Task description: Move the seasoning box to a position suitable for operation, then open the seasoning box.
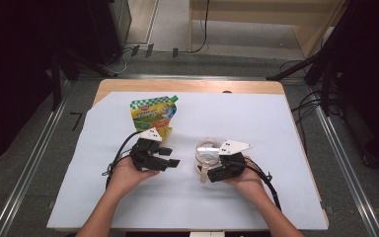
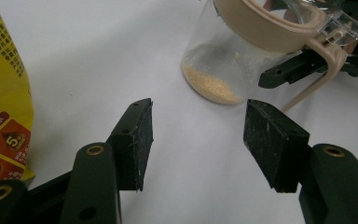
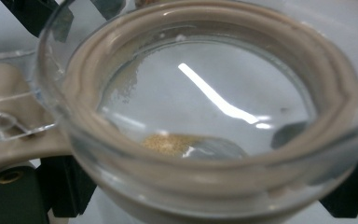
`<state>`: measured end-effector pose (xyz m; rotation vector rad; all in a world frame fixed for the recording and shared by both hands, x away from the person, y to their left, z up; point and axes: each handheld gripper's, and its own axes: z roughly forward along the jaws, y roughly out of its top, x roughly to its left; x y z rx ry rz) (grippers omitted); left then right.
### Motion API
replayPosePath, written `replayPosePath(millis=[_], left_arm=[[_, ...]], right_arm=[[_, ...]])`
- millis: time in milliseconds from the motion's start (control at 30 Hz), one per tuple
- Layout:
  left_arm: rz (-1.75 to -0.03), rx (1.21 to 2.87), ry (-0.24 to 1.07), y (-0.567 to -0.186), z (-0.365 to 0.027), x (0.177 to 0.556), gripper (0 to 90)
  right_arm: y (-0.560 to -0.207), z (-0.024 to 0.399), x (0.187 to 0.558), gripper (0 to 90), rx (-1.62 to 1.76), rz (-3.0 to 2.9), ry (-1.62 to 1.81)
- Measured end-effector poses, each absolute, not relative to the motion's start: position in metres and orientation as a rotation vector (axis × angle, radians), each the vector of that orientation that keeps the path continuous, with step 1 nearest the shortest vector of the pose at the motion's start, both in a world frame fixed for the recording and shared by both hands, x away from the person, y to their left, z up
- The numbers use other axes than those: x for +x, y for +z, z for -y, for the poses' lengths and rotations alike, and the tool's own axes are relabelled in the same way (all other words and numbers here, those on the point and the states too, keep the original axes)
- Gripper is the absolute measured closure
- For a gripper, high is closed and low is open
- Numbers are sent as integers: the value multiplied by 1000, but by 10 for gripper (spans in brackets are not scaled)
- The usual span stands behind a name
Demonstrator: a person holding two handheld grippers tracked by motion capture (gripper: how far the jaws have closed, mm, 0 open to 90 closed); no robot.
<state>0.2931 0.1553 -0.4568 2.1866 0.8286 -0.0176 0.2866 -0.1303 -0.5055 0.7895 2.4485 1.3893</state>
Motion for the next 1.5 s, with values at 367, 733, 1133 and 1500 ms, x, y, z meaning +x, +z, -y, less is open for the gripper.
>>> replayPosePath(millis=[367, 733, 1133, 1500], left_arm=[[-836, 2182, -16, -457, -158, 293, 428], [-839, 2185, -18, -457, -158, 294, 427], [-843, 2184, -16, -457, -159, 293, 427], [-841, 2188, -18, -458, -158, 293, 429]], right_arm=[[-504, 131, 286, 110, 819, -2476, 1361], [-497, 145, 279, 84, 843, -2527, 1358], [-484, 176, 257, 351, 862, -2503, 1409], [-470, 176, 231, 657, 852, -2488, 1474]])
